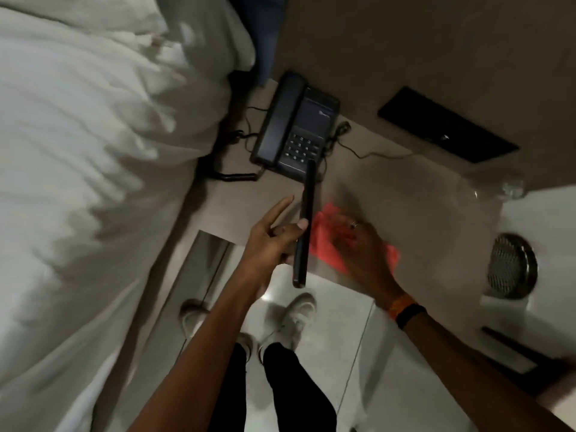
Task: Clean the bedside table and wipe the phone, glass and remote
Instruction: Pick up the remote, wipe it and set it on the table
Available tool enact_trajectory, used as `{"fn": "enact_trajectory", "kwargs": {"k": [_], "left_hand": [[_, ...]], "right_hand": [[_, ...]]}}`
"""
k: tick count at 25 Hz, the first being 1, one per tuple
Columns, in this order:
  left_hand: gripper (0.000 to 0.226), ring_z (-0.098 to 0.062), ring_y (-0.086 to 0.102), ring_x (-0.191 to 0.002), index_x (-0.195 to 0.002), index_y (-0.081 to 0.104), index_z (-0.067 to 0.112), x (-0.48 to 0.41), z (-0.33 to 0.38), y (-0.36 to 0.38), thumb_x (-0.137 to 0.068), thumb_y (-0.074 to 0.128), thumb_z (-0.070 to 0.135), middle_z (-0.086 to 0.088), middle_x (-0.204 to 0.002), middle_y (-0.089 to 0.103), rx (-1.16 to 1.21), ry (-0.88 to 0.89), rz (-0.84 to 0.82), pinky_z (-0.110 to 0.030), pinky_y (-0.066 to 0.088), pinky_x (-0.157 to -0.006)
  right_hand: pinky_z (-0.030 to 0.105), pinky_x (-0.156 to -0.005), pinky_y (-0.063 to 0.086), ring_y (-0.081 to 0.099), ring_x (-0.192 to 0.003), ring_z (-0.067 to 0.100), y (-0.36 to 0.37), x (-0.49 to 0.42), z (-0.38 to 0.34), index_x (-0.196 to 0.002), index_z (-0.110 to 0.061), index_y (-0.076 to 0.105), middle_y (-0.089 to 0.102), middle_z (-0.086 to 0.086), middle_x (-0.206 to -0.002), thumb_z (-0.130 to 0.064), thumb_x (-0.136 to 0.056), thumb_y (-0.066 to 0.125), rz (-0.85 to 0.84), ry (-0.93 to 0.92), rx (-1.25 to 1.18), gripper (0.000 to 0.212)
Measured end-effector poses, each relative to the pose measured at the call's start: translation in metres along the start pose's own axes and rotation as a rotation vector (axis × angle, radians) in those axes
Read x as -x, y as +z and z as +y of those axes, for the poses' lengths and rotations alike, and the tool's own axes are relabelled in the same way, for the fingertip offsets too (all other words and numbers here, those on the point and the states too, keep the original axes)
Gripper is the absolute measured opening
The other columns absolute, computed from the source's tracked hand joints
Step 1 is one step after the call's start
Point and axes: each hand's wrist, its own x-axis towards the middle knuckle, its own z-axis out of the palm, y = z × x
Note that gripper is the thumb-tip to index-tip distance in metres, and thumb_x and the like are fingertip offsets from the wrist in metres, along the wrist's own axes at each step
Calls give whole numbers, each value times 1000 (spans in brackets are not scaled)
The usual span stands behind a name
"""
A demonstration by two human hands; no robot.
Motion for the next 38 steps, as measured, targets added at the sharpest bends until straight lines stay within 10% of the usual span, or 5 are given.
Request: {"fn": "enact_trajectory", "kwargs": {"k": [5,12,20,27,38], "left_hand": [[39,-21,67,-95,-142,55,27,-24,-36,4,-106,41,27,-13,-121,67,188,-59,-119,-28,58,-67],[44,-22,62,-92,-146,50,20,-36,-45,14,-103,42,25,-10,-117,66,309,-152,-128,-27,58,-63],[33,-22,71,-82,-100,79,25,-48,-38,56,-104,45,25,-3,-94,78,17,-153,67,-32,55,-65],[35,-1,55,-40,-73,58,13,-48,-37,69,-105,45,15,10,-44,58,-115,-113,200,-14,46,-43],[33,-15,69,-57,-126,61,8,-74,-22,68,-93,61,1,-4,-72,75,-30,-250,56,-26,58,-55]], "right_hand": [[52,-105,41,43,-138,34,5,-3,93,-150,-39,40,38,3,-159,-32,-97,53,-119,-195,1042,55],[37,-108,47,57,-125,19,-12,-61,40,-143,-20,53,59,5,-142,-17,-99,51,358,144,-191,44],[40,-125,14,21,-154,11,28,-28,-21,-148,-28,46,32,-3,-164,-24,-105,39,200,170,150,45],[-9,-94,17,42,-130,13,33,38,-42,-149,-33,45,45,-7,-155,-20,-106,45,262,298,-198,45],[9,-88,50,66,-109,-2,-35,61,-39,-121,-23,69,73,-17,-117,-2,-93,50,402,134,-941,40]]}}
